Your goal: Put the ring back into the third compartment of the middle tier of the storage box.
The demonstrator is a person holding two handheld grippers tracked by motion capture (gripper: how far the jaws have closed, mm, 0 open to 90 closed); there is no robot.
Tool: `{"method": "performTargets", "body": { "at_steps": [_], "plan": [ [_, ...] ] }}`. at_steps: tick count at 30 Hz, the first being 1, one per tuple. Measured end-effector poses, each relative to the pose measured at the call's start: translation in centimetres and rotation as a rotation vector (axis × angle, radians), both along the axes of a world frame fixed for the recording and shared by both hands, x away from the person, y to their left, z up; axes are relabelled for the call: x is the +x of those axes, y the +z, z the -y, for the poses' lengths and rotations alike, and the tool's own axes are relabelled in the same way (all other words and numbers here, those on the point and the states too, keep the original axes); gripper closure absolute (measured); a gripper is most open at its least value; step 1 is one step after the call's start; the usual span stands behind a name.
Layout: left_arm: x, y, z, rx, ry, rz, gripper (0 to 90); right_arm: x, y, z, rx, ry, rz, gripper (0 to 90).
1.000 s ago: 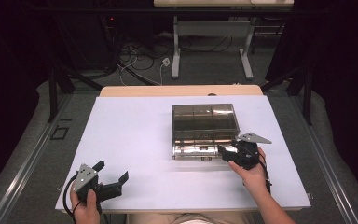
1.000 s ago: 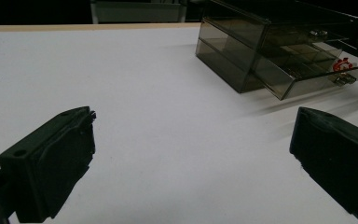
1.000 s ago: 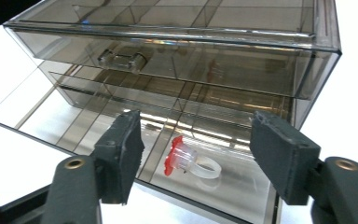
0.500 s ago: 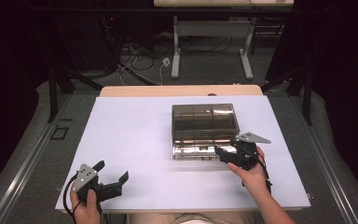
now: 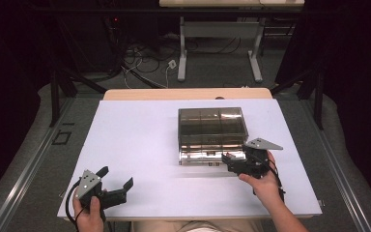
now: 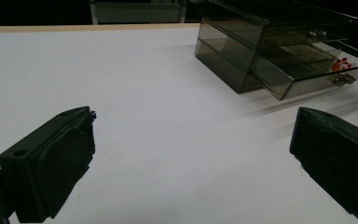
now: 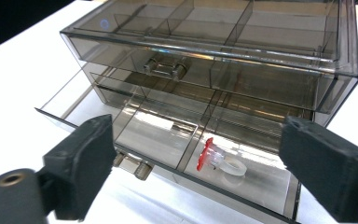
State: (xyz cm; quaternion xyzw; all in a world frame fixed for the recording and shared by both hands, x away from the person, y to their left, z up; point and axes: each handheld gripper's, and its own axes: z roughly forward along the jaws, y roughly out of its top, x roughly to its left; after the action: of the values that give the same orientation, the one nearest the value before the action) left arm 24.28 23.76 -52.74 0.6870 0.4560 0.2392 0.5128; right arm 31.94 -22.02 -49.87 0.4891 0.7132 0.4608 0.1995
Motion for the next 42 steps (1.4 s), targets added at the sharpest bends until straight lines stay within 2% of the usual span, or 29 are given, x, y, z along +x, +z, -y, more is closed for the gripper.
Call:
{"method": "performTargets", "body": {
  "at_steps": [3,6,10,11,19,22,27,37,38,42],
  "plan": [
    [0.0,0.0,0.0,0.000,0.000,0.000,0.0,-0.3,0.2,0.2,0.001,-0.001,0.010,6.8],
    [0.0,0.0,0.0,0.001,0.001,0.000,0.0,-0.6,0.4,0.5,-0.020,0.010,0.019,3.9],
    [0.0,0.0,0.0,0.001,0.001,-0.001,0.0,-1.2,0.7,0.8,-0.004,0.015,0.016,0.2],
    [0.0,0.0,0.0,0.002,0.000,-0.001,0.0,-1.2,0.8,1.0,-0.008,0.015,0.032,0.0],
    [0.0,0.0,0.0,0.001,0.000,-0.001,0.0,-2.1,0.9,2.0,0.004,0.003,0.024,0.0],
    [0.0,0.0,0.0,0.001,0.001,-0.001,0.0,-2.4,0.9,2.7,-0.007,-0.002,0.041,0.0],
    [0.0,0.0,0.0,0.002,0.002,-0.002,0.0,-3.0,0.8,3.4,-0.005,-0.015,0.042,0.0],
    [0.0,0.0,0.1,-0.004,0.006,0.001,0.0,-4.1,0.6,5.0,-0.009,-0.042,0.039,0.0],
    [0.0,0.0,0.1,-0.004,0.006,0.001,0.0,-4.2,0.6,5.1,-0.002,-0.039,0.024,0.0],
    [0.0,0.0,0.1,-0.004,0.007,0.001,0.0,-4.5,0.3,5.6,-0.014,-0.048,0.022,0.0]
  ]
}}
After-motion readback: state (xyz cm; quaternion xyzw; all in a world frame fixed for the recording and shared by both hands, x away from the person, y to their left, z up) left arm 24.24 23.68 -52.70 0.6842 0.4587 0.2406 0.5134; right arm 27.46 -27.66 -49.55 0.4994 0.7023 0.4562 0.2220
